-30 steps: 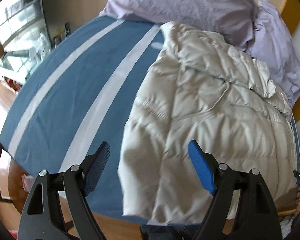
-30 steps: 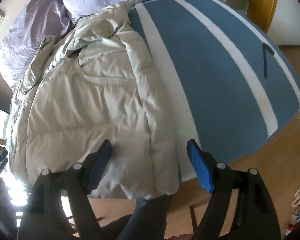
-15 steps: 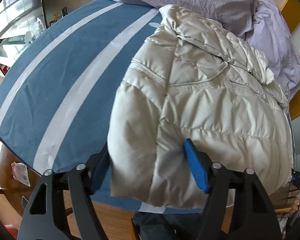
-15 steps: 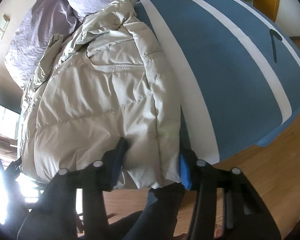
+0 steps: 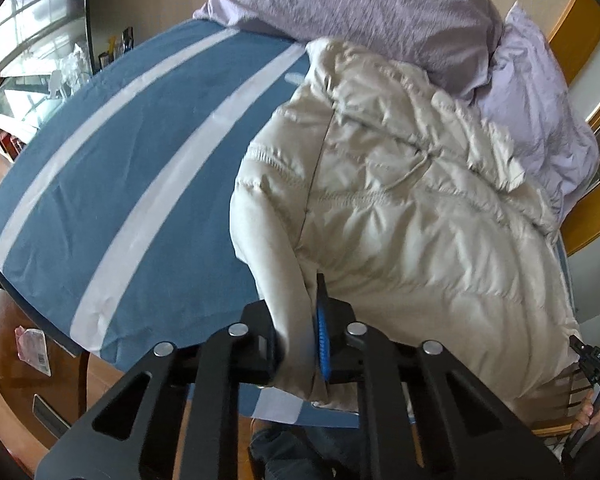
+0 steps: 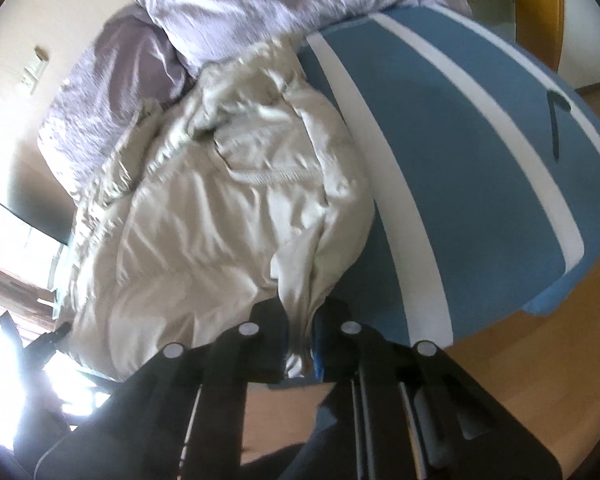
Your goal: Fold large clothes
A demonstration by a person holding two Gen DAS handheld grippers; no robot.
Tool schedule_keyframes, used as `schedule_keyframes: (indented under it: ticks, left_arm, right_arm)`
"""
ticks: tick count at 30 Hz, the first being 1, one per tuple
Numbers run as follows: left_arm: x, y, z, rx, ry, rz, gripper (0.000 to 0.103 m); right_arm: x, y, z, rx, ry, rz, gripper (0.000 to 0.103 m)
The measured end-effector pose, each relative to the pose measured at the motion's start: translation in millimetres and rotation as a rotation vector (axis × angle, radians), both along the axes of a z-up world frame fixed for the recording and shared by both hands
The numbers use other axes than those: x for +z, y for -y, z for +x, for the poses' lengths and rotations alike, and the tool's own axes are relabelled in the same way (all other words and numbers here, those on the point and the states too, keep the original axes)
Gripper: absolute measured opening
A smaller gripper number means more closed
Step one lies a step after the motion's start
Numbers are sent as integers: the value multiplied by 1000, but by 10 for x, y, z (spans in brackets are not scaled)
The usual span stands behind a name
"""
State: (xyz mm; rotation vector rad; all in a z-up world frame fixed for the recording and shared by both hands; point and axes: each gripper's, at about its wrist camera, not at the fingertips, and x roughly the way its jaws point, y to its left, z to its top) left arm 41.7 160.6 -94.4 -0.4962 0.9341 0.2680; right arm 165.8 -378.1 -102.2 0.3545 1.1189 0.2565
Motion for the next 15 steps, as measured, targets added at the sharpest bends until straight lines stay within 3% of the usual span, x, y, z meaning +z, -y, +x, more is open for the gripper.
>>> schedule_keyframes:
  ticks: [15]
  left_arm:
    - [974, -136, 446, 24, 213, 39, 10]
  right_arm:
    - [843, -207, 623, -14, 228, 40, 9]
